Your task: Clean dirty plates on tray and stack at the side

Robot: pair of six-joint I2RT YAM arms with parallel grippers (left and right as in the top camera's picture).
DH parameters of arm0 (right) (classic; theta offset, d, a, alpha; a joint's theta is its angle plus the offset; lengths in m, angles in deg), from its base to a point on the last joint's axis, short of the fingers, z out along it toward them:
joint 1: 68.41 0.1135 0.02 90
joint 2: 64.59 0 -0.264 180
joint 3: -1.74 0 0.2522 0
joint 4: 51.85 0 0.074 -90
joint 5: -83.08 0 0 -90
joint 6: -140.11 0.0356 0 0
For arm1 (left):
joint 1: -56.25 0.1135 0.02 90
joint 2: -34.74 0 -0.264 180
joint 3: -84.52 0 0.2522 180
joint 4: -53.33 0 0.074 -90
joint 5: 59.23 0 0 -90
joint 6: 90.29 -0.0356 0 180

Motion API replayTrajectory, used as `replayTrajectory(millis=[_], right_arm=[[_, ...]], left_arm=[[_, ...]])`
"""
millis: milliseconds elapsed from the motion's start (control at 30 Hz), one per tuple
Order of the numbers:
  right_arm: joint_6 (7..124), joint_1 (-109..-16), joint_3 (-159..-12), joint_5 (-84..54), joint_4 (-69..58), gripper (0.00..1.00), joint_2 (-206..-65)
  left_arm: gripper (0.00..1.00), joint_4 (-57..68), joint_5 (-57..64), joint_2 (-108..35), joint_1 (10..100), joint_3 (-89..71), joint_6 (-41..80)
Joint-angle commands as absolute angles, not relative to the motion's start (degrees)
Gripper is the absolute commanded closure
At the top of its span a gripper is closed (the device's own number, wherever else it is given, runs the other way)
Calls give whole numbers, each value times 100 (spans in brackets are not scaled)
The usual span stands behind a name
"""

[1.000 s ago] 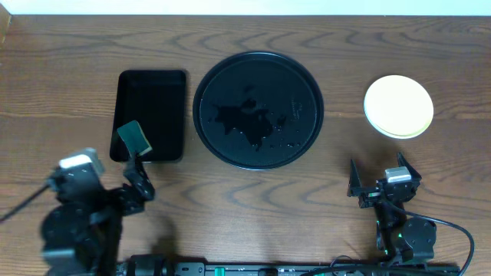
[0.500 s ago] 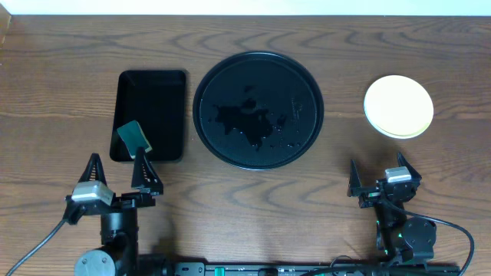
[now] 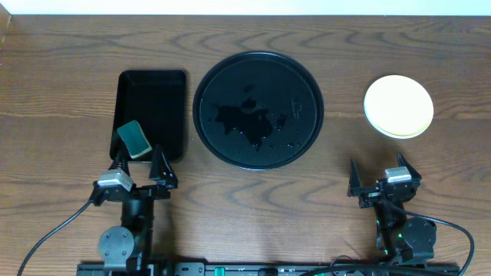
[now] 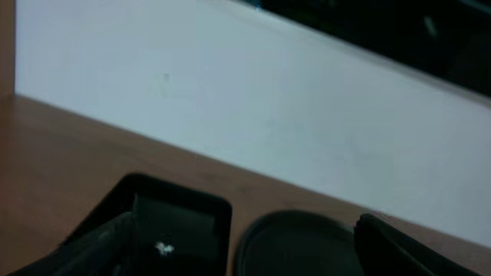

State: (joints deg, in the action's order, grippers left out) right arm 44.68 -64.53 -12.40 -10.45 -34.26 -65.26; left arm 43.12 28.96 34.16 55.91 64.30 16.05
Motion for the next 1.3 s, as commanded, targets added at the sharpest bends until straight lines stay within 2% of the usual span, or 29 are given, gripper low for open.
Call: replayTrajectory(millis=[0, 267, 500, 1267], right_arm=[[4536, -6427, -1231, -1012, -3402, 1, -6489], [4533, -6427, -1231, -1012, -3402, 1, -6489], [4533, -6427, -1231, -1012, -3402, 1, -6489], [4533, -6427, -1231, -1014, -3402, 1, -6489]], left_arm=[[11, 4356, 2815, 3464, 5550, 6592, 1634], [11, 4310, 2798, 3464, 5548, 7060, 1634], [11, 3560, 2778, 3464, 5408, 7053, 1465], [11, 3573, 2776, 3451, 5364, 7053, 1459]])
